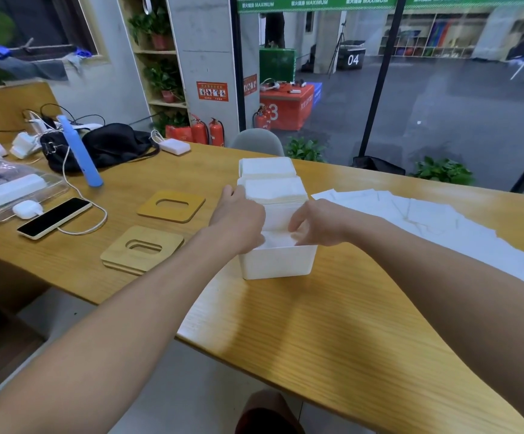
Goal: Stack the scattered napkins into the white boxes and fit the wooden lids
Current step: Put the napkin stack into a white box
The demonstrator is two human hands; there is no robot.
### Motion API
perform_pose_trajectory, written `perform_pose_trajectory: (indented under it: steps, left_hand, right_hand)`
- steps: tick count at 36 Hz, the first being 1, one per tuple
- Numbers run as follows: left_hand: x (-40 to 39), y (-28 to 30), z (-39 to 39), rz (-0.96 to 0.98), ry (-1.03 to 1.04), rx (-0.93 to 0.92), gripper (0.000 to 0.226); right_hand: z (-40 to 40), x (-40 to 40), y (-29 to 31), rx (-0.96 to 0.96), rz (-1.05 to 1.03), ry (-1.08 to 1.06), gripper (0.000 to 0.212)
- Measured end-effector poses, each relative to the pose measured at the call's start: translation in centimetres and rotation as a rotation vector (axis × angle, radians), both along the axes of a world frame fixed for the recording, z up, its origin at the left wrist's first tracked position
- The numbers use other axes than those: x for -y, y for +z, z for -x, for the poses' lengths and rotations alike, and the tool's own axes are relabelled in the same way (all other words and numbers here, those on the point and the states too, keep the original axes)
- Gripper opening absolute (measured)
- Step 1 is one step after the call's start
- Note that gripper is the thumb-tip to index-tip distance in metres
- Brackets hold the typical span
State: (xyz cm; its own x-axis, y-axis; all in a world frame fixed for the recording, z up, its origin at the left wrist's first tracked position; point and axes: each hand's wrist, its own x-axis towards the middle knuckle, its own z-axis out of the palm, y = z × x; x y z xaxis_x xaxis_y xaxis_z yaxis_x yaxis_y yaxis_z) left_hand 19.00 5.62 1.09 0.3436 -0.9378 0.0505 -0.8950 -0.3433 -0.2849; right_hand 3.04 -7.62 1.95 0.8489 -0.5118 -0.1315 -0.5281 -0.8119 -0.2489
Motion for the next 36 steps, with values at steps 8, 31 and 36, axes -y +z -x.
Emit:
perform_pose_trajectory:
  steps: [8,31,36]
  left_hand:
    - [0.4,-0.8,-2.3,-0.069,-0.098,-0.25,0.04]
    - [1.8,2.6,7.3,0.254,-0.391,-0.485,0.023]
    - [3.9,1.1,13.2,0.236,-0.475,-0.566,0.02]
  right_hand:
    - [-0.9,0.1,0.0,-0.163,0.066,0.04,0.033]
    - [9.4,-0.7,1.0,0.432,-0.079,-0.035,0.017]
    - [15.8,0.0,-1.5,0.444,-0.156,-0.146,0.016]
